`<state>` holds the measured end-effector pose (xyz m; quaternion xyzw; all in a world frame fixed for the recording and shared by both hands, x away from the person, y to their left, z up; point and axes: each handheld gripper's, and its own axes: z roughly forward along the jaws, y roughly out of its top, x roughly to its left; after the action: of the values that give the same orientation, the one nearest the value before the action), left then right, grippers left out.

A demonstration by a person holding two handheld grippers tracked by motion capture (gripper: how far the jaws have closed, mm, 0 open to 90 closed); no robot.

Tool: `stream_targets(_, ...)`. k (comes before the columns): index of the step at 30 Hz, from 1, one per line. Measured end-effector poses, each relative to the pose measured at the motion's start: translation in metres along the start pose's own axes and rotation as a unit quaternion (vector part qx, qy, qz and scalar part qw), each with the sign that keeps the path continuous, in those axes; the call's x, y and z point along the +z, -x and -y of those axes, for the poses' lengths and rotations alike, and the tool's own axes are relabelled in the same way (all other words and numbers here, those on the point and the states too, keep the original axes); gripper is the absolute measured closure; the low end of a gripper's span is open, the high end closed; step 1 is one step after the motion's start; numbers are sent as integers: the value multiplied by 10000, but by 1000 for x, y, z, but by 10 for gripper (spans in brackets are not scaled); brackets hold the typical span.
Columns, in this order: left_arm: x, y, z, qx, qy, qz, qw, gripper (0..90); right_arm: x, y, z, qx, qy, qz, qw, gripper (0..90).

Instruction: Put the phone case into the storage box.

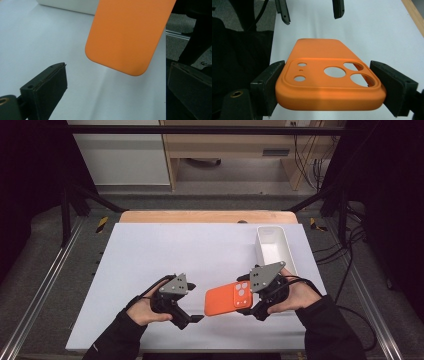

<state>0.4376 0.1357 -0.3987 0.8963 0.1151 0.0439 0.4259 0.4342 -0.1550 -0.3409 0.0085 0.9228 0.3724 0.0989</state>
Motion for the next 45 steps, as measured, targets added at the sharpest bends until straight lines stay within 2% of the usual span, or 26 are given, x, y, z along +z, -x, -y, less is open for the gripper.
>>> stream_targets(11, 6, 3, 0, 103, -173, 86, 9998, 16, 3, 2, -11, -59, -462, -160, 9988, 163)
stream_targets(27, 13, 4, 1, 183, -458, 170, 9986, 13, 9, 3, -29, -207, -884, -249, 9956, 163)
stream_targets(36, 22, 6, -1, 366, -809, 175, 9959, 11, 15, 3, -36, -232, -1049, -373, 9935, 162)
stream_targets(45, 27, 8, -9, 479, -980, 218, 9938, 10, 23, 3, -43, -270, -1207, -448, 9913, 162)
